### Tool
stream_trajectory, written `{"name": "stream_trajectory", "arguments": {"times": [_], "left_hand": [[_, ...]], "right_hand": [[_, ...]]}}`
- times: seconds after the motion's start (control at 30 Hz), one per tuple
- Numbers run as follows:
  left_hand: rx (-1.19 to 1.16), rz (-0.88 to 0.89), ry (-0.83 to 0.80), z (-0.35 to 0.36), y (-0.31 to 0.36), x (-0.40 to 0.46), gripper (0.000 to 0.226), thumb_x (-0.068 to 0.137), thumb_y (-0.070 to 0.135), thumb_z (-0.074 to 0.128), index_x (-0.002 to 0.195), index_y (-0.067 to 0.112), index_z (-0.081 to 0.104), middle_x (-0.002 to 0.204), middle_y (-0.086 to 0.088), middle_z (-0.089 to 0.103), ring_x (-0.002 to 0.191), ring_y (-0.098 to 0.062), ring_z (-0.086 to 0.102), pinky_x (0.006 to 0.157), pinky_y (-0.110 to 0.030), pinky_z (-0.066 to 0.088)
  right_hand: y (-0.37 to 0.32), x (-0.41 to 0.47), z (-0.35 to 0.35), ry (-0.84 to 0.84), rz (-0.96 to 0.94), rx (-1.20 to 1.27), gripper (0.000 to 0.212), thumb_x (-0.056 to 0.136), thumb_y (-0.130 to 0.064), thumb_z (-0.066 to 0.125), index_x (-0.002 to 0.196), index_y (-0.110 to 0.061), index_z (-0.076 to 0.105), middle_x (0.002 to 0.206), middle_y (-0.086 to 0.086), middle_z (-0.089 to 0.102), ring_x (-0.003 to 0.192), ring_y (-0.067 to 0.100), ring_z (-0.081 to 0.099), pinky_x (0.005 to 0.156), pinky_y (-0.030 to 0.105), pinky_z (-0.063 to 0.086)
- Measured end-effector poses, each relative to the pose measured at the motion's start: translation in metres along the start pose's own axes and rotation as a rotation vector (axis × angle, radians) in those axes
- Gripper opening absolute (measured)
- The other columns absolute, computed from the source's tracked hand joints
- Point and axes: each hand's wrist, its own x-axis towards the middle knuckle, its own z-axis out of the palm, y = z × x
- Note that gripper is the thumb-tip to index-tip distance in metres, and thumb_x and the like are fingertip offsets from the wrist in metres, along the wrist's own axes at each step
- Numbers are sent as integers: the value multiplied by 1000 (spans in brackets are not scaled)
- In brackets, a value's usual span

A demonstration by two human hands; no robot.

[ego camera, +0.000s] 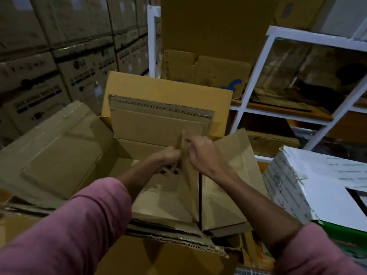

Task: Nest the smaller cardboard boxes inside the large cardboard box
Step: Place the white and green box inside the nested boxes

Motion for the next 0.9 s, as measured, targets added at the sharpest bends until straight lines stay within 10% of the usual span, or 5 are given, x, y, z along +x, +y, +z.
{"name": "stream_trajectory", "arguments": {"times": [0.1, 0.3, 0.7, 0.9], "left_hand": [[-192, 121, -201, 24, 13, -7, 24, 105, 27, 45, 112, 14, 65, 109, -4, 74, 111, -31, 70, 82, -44, 54], [415, 157, -489, 89, 33, -13, 41, 102, 26, 48, 143, 20, 53, 137, 0, 60, 122, -17, 59, 102, -44, 53], [800, -20, -353, 44, 20, -4, 55, 106, 39, 46, 156, 22, 32, 157, -8, 37, 138, -34, 44, 108, -51, 44], [903, 72, -173, 16, 23, 12, 51, 107, 29, 45, 152, 7, 38, 156, -13, 41, 138, -33, 44, 106, -42, 41]], "right_hand": [[-12, 7, -20, 155, -52, 58, 32, 100, -10, 48, 127, -10, 67, 124, 7, 70, 114, 21, 63, 97, 37, 52], [19, -2, -25, -500, 185, -27, 28, 104, -18, 45, 104, -5, 71, 100, 10, 68, 91, 24, 62, 82, 41, 51], [77, -59, -18, -502, 232, -355, 21, 96, -36, 48, 93, -25, 66, 108, 6, 68, 105, 28, 58, 94, 43, 42], [68, -59, -9, -431, 97, -431, 40, 102, -41, 45, 129, -20, 64, 137, 7, 63, 138, 27, 46, 117, 49, 31]]}}
